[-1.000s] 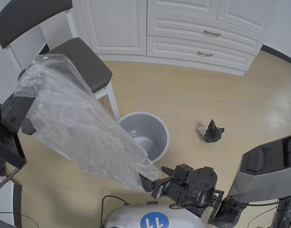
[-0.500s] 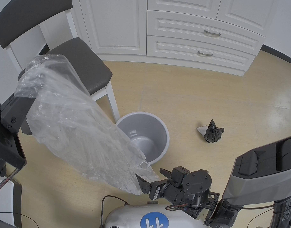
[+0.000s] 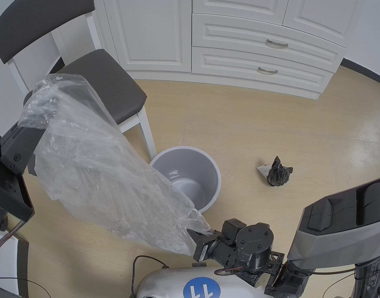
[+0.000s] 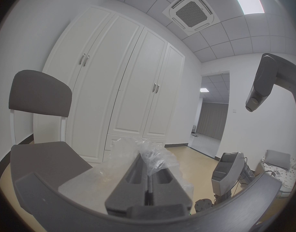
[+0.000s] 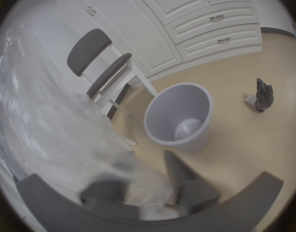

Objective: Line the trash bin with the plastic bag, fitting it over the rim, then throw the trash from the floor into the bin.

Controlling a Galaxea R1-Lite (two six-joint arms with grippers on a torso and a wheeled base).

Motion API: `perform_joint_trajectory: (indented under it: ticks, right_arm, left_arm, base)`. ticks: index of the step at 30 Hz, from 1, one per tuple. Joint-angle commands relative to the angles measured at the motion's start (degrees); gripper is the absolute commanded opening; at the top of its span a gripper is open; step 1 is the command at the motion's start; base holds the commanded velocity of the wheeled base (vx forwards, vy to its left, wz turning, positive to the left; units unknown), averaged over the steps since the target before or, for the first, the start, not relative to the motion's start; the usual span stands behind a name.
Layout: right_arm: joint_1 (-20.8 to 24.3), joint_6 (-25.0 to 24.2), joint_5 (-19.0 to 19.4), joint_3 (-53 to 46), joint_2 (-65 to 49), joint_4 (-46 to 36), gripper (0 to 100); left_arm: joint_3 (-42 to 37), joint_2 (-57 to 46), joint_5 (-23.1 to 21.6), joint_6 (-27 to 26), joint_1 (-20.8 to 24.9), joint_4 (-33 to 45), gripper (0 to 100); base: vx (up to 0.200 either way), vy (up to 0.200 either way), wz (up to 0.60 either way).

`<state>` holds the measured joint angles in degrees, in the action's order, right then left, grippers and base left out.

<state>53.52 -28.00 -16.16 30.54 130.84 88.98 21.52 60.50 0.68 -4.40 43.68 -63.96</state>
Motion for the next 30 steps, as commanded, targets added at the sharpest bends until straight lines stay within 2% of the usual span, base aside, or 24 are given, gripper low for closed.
perform_joint_trajectory:
  ticks: [1, 8, 12, 15, 18, 20, 23, 24, 26, 30]
  right_arm:
    - [-0.1, -0.1, 0.0, -0.1, -1.1, 1.0, 0]
    - [-1.7, 1.2, -0.1, -1.4, -6.4, 1.0, 0]
    - [-2.8, 3.8, -0.1, -2.7, -10.4, 1.0, 0]
    - [-6.1, 9.7, -0.1, -4.5, -15.1, 1.0, 0]
    - [-8.5, 12.7, 0.0, -5.4, -18.5, 1.0, 0]
    - [-9.6, 13.4, 0.0, -5.7, -22.5, -1.4, 0]
    - [-9.7, 13.3, 0.0, -5.0, -30.7, -12.6, 0]
    - [-9.6, 13.3, 0.1, -5.0, -31.3, -13.5, 0]
    - [-9.6, 13.1, 0.0, -3.9, -35.8, -20.3, 0]
    - [-9.9, 13.2, -0.1, -3.2, -39.7, -25.2, 0]
  left_arm:
    - [-0.1, 0.1, 0.0, 0.0, 0.0, 0.0, 0]
    - [-0.7, 0.0, 0.0, 0.0, 0.0, 0.1, 0]
    - [-1.4, 0.1, 0.1, 0.1, 0.0, 0.3, 0]
    - [-2.0, 0.7, 0.1, 0.1, -0.2, 0.9, 0]
    - [-2.5, 1.0, 0.1, 0.5, -0.3, 1.0, 0]
    - [-3.1, 1.4, 0.1, 0.5, -0.3, 1.4, 0]
    - [-3.7, 2.1, -0.1, 0.4, -0.3, 2.7, 0]
    - [-3.8, 2.2, -0.1, 0.4, -0.3, 2.8, 0]
    - [-3.9, 3.8, -0.1, 0.5, -0.3, 3.4, 0]
    - [-4.4, 5.9, -0.2, 0.5, -0.3, 3.3, 0]
  base:
    - [0.000, 0.000, 0.00]
    - [0.000, 0.000, 0.00]
    - [0.000, 0.000, 0.00]
    - [0.000, 0.000, 0.00]
    - [0.000, 0.000, 0.00]
    - [0.000, 0.000, 0.00]
    - [0.000, 0.000, 0.00]
    - [0.000, 0.000, 0.00]
    - [0.000, 0.000, 0.00]
    - [0.000, 0.000, 0.00]
